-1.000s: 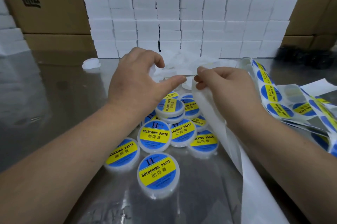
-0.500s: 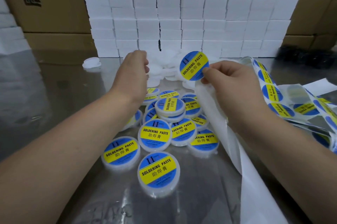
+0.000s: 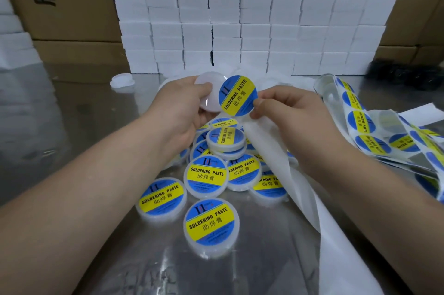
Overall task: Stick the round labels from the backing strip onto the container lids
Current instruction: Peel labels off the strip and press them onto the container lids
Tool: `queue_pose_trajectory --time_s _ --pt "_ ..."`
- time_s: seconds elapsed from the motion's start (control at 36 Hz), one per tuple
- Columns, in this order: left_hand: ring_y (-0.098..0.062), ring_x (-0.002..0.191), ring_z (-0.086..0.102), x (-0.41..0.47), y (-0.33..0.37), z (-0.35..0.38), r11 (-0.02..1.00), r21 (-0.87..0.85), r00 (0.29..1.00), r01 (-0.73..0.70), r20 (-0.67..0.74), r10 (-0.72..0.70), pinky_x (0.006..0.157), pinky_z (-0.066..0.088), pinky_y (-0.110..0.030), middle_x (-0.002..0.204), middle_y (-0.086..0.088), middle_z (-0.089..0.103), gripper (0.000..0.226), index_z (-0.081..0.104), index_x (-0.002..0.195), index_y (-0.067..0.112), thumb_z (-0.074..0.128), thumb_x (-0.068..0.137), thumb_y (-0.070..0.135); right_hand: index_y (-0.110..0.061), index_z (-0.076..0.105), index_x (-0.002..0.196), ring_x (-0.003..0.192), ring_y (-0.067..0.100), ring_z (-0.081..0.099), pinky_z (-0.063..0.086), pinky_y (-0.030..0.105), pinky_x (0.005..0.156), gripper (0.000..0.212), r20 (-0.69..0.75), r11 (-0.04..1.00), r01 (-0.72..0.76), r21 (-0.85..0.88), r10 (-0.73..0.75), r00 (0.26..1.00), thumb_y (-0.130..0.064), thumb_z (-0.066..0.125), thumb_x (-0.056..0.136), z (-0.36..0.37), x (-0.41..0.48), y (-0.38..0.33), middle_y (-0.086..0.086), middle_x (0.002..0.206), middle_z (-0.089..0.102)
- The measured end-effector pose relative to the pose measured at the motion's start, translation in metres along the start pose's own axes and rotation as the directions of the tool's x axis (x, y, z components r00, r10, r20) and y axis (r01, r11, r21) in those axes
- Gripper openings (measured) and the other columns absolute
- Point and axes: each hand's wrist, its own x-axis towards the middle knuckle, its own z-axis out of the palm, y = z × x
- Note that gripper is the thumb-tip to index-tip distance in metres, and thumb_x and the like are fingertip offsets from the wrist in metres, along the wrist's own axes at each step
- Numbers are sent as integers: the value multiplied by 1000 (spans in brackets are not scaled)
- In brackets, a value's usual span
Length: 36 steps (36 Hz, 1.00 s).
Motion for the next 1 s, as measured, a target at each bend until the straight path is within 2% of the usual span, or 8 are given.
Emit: queue_pose_trajectory --time_s 0.06,0.17,0.39,0.56,0.64,0.72,0.89,1.0 --pt "-24 85 65 -2 -1 -1 1000 -18 998 8 65 -7 66 58 -33 108 -18 62 29 49 123 3 38 96 3 -27 70 59 63 5 55 44 18 56 30 41 1000 -21 0 21 999 -10 60 81 1 0 0 -9 63 64" --pt "-27 83 67 -6 -3 -1 996 -85 985 24 174 -9 64 59 -37 101 -17 65 27 54 112 9 32 97 4 -32 71 60 60 2 54 44 12 54 35 74 1000 -27 6 27 997 -7 59 80 1 -1 -1 -12 59 63" --pt "-27 72 70 -7 -6 -1 980 -198 974 16 223 29 57 58 -38 92 -13 66 29 58 100 14 30 97 7 -32 70 58 65 5 57 47 18 59 35 98 999 -42 12 41 994 -8 58 79 1 -1 -1 -9 66 66" --pt "-27 74 70 -9 -7 0 991 -130 961 -12 271 47 69 58 -39 73 -6 71 17 58 101 17 48 90 26 -28 70 61 70 4 59 49 20 66 30 130 998 -54 17 52 990 -9 58 81 0 0 -1 -9 69 68" --pt "-27 78 70 -9 -9 -1 992 -121 958 -32 281 65 74 57 -39 89 -7 69 19 58 107 20 45 93 24 -28 70 61 69 1 60 48 14 64 31 137 999 -47 22 44 990 -8 58 81 1 -2 -1 -12 67 68" --pt "-24 76 69 -10 -10 -1 991 -121 950 -53 299 87 70 58 -35 97 -6 64 22 59 105 23 41 95 16 -28 69 63 69 1 59 48 15 67 30 135 999 -48 17 46 990 -9 57 82 0 -1 -1 -13 65 67" --pt "-21 72 69 -9 -12 -2 992 -98 939 -75 327 103 62 57 -30 76 2 70 17 60 102 24 48 93 14 -26 69 70 64 -1 58 46 10 61 25 140 998 -59 26 54 989 -10 56 84 0 -2 -2 -12 60 66" --pt "-20 74 70 -9 -13 -1 992 -85 943 -97 311 119 62 58 -30 78 2 70 17 60 101 24 49 93 14 -25 70 72 62 -2 58 45 9 59 22 137 997 -66 25 62 989 -11 56 84 0 -2 -3 -12 58 65"
